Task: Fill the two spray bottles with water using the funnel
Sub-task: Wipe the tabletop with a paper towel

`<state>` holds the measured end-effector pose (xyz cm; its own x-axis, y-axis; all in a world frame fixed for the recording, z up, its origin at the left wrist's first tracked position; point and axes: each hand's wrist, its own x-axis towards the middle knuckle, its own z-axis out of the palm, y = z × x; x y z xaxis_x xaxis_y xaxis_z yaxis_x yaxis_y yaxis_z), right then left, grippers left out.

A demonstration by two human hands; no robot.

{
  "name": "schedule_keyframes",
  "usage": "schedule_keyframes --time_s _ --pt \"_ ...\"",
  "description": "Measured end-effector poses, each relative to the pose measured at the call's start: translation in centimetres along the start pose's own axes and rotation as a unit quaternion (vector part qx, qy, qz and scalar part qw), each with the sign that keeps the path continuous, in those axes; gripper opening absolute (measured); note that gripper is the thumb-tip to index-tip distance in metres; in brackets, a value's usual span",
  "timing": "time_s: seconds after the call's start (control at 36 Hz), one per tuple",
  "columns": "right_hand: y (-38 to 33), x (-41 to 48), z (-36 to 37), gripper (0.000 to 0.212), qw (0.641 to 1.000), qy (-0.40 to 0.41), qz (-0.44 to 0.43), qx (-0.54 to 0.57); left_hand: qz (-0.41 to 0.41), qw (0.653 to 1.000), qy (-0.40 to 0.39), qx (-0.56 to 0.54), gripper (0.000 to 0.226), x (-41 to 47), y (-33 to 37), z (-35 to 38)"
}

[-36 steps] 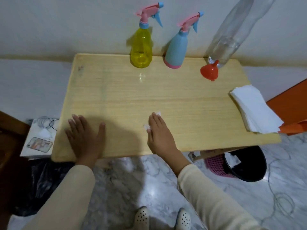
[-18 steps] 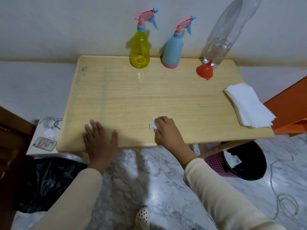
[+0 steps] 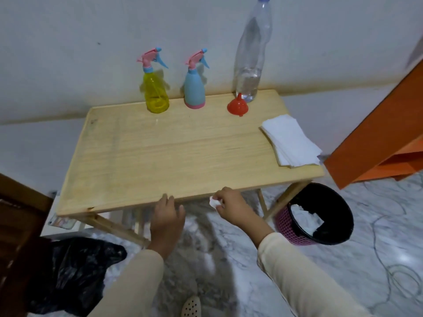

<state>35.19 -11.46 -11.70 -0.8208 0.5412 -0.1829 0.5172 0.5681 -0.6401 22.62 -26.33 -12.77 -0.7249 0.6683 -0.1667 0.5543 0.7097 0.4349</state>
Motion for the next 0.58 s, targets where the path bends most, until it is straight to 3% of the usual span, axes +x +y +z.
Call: schedule_keyframes --time_s 0.14,0.31,0.39,0.5,0.58 --pt "6.4 -5.8 -4.4 0.015 0.997 -0.004 0.068 0.048 0.062 0.992 -0.110 -0.023 0.064 -4.2 9.0 3.8" --pt "15.1 -12.9 -10.1 0.010 0.992 0.010 0.121 0.020 0.154 0.959 -0.235 0.040 0.048 -6.0 19.3 9.8" --pt "19.8 -15.6 -13.5 0.034 0.985 0.043 0.163 0.022 0.188 0.939 -0.284 0.058 0.044 -5.5 25.1 12.8" --pt "26.0 -18.2 -16.9 0.011 0.965 0.065 0.250 0.050 0.225 0.918 -0.321 0.059 0.040 -3.7 31.7 17.6" --pt "30.0 -19.3 -18.6 0.012 0.941 0.086 0.305 0.115 0.255 0.907 -0.328 0.074 0.025 -2.5 35.6 21.2"
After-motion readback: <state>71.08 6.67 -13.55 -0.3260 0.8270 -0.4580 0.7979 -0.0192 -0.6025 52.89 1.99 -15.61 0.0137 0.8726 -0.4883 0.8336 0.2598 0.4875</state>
